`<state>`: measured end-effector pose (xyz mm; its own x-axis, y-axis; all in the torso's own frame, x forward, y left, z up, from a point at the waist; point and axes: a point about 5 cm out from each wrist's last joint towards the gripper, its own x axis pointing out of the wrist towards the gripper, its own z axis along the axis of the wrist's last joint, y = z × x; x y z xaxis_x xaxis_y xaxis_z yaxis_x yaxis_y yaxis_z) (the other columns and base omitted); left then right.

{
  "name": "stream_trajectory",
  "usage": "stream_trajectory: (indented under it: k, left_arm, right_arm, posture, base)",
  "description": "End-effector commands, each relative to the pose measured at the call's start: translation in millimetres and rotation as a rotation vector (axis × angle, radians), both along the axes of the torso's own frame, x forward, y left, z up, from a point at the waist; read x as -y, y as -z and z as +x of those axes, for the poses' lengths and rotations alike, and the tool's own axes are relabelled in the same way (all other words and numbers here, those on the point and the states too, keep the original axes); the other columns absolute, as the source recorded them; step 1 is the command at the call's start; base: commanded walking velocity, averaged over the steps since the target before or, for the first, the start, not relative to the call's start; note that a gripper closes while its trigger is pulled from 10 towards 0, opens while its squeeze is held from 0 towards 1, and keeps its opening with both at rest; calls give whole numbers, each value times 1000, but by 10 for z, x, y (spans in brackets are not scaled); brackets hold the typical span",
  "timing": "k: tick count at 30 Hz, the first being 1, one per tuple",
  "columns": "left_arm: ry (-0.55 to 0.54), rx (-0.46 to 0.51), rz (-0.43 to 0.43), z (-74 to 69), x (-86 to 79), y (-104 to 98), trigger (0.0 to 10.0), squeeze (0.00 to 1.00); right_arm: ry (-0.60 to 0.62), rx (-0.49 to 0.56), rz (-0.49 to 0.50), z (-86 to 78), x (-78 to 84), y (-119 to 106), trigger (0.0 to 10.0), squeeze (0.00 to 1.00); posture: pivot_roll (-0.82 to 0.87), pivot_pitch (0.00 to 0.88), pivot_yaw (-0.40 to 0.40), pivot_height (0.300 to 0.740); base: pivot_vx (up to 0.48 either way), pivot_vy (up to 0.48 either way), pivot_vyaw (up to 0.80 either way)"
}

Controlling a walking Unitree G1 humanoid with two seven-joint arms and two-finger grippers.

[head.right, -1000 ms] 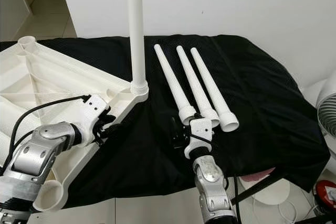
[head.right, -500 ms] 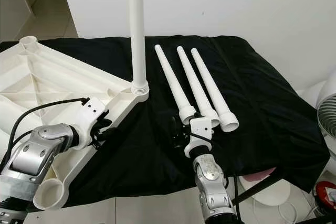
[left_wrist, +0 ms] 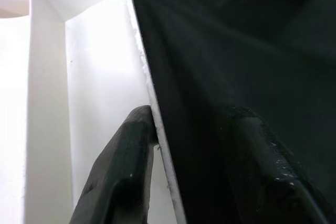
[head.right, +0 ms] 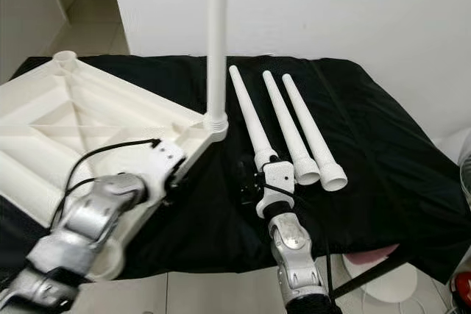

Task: Building children table

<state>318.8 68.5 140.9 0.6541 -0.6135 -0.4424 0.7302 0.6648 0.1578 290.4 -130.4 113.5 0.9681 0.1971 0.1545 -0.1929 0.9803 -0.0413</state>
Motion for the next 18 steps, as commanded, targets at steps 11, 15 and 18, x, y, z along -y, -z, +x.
stream_trajectory:
  k: [11, 15, 18]
  left_arm:
    - [-169, 170, -31, 387, 153, -246, 10000, 0]
    - [-174, 200, -90, 437, 148, -366, 10000, 0]
    - [-129, 209, -186, 424, 118, -484, 10000, 0]
  right_arm:
    - [49, -5, 17, -16, 35, 27, 10000, 0]
    - [52, -2, 19, -31, 28, 25, 10000, 0]
    - [55, 2, 18, -46, 27, 21, 10000, 0]
  posture:
    - [3, 52, -12, 740]
    - [-3, 62, -3, 740]
    - [-6, 66, 4, 740]
  base:
    - [0, 0, 0]
    - [0, 0, 0]
    - [0, 0, 0]
